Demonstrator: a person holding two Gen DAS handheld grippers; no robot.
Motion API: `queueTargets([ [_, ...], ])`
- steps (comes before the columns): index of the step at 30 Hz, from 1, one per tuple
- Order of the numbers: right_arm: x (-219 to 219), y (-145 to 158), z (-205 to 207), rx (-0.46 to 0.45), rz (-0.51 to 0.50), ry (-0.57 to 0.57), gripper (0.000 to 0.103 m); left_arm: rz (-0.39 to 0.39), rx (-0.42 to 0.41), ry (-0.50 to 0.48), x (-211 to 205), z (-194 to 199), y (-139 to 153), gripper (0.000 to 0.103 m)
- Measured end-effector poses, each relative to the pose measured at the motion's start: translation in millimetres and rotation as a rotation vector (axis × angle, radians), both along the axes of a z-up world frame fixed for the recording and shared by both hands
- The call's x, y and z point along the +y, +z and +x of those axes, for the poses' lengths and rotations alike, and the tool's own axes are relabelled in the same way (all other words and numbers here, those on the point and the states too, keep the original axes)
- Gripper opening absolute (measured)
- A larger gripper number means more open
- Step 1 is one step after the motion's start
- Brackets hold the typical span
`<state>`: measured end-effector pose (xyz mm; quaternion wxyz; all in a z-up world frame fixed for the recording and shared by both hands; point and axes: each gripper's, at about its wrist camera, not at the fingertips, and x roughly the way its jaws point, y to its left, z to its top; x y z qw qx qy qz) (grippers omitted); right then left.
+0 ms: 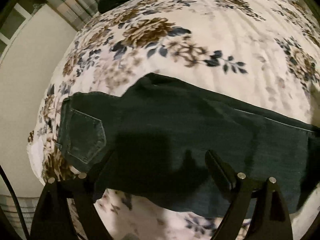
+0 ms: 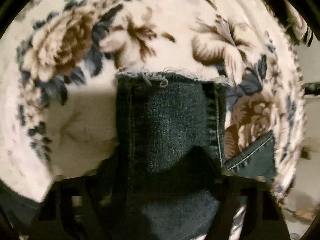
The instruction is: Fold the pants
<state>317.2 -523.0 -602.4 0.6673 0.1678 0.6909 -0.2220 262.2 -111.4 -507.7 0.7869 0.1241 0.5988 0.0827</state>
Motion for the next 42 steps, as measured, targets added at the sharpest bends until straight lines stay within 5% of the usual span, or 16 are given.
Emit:
queueTargets([
  [1,-11,10,-11,-0.055,0.043,-0.042,0.011,-0.018,0.012,0.0,-4,-3,1,0.089],
  [7,-90,76,-110,-0.335,0.073,-0.272,0.011,-0.082,0.049,-0.01,-22,-27,5,0.089],
  [14,-144,-5,-251,-0.201,0.344,-0.625,0.015,-0.106,0.09,-0.029,-41,-38,-5,0.089],
  [16,-146,-2,-271,-0.274,0.375,-0.645,0.029,-0.098,0.089,-0.045,-46,-38,-7,0.089],
  [18,-149,6,-277,-0.355,0.377,-0.644,0.077,-0.091,0.09,-0.057,-49,-37,-9,0.089],
  [23,-160,9,-246,-0.327,0.318,-0.57,0.083,-0.088,0.071,-0.059,-53,-31,-6,0.089],
  [25,-160,6,-225,-0.323,0.305,-0.558,0.08,-0.09,0.057,-0.055,-53,-29,-2,0.089],
  [26,-158,4,-217,-0.303,0.276,-0.545,0.056,-0.091,0.052,-0.053,-52,-28,0,0.089],
  [27,-155,6,-209,-0.289,0.25,-0.522,0.017,-0.093,0.049,-0.051,-51,-27,1,0.089],
  [28,-153,11,-203,-0.284,0.222,-0.507,0.012,-0.098,0.043,-0.048,-49,-26,3,0.089],
  [34,-136,73,-209,-0.436,0.007,-0.429,0.007,-0.109,0.013,-0.01,-27,-23,11,0.089],
  [38,-156,3,-227,-0.231,0.209,-0.575,0.008,-0.131,0.009,0.038,-4,-23,13,0.089],
  [42,-143,32,-227,-0.234,0.192,-0.539,0.019,-0.126,-0.022,0.051,25,-29,20,0.089],
])
